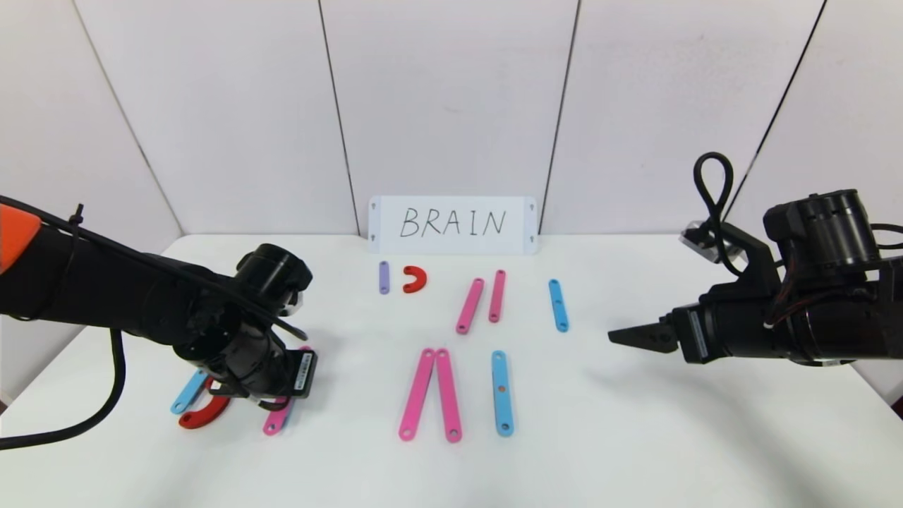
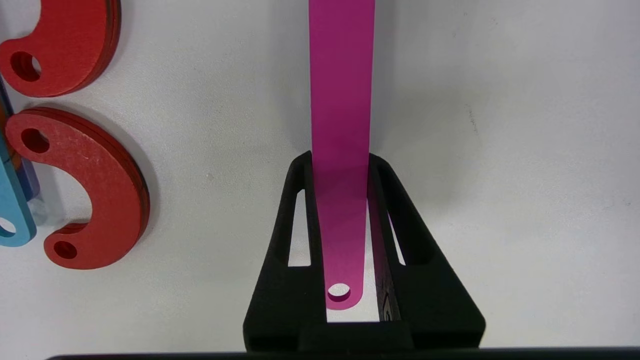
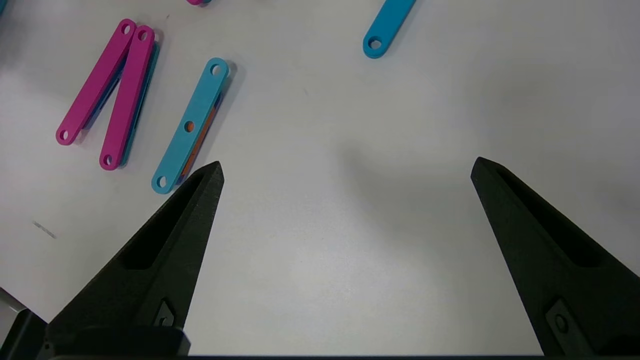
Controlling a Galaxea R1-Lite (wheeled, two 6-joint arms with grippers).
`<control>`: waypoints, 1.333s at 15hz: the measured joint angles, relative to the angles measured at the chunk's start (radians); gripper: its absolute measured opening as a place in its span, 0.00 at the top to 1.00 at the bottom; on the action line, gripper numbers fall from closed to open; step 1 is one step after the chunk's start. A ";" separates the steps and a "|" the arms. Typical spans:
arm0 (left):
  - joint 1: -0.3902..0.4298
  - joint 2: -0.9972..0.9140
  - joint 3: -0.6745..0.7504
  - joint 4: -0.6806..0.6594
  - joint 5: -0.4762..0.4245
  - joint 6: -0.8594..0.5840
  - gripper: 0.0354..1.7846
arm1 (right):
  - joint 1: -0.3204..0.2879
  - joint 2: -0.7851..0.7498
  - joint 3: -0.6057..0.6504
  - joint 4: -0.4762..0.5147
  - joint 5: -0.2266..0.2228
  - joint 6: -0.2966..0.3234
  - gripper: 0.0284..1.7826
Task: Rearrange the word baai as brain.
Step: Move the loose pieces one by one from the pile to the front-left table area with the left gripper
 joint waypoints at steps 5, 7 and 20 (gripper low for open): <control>-0.005 -0.004 0.007 0.001 -0.001 0.000 0.85 | 0.000 0.000 0.000 0.000 0.000 0.000 0.03; -0.011 -0.011 0.017 -0.002 0.000 0.000 0.81 | 0.000 0.001 0.000 0.000 0.000 0.000 0.03; -0.025 -0.040 -0.082 0.001 -0.001 0.006 0.02 | 0.000 0.001 0.000 0.000 0.000 0.000 0.03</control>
